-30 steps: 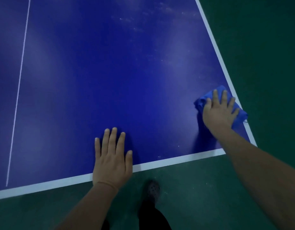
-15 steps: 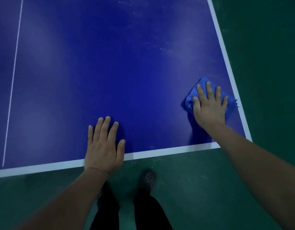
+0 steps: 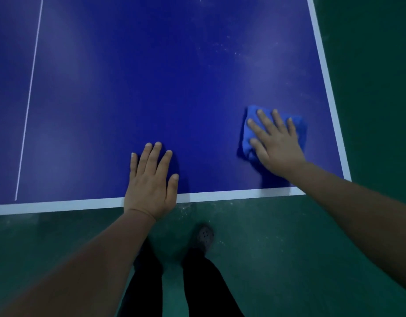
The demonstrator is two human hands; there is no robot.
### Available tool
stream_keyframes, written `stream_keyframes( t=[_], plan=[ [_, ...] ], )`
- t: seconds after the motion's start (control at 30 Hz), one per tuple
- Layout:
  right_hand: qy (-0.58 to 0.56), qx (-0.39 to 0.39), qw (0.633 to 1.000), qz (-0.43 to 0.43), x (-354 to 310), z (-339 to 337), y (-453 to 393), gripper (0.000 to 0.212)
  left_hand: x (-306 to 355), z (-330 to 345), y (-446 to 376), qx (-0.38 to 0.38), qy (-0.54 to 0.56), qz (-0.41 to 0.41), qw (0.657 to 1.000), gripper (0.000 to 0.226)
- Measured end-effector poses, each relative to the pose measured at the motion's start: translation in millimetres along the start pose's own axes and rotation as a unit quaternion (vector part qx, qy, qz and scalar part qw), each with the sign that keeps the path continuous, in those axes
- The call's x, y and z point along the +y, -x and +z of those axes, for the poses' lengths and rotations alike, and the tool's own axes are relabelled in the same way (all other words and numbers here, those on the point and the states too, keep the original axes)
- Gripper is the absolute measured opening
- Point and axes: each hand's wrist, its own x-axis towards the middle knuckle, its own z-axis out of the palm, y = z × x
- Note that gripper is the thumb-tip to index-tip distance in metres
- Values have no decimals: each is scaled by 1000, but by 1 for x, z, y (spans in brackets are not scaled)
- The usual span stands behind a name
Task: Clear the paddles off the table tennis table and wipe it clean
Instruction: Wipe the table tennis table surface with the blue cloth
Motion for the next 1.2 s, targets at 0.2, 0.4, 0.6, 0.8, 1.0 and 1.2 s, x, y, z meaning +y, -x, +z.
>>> stream_keyframes(
  t=[0.2,0.4,0.6,0.8,1.0,1.2],
  plan=[
    [-64,26,989,128,-135,1,-8,59,3,1,0,4,-5,-8,1000,63],
    [-20,37,985,169,-24,18,46,60,4,3,0,1,-25,-10,1000,62],
    [-82,29,909,407,18,6,46,57,5,1,0,-6,-47,-8,999,63],
    [-30,-11,997,63,-72,18,77,57,9,-1,-1,-9,-59,-15,998,65],
    [-44,-21,959,278,78,5,52,64,11,0,-2,3,-45,-16,999,66],
    [-58,-17,947,315,53,13,101,65,13,0,-2,3,-43,-17,999,68]
  ],
)
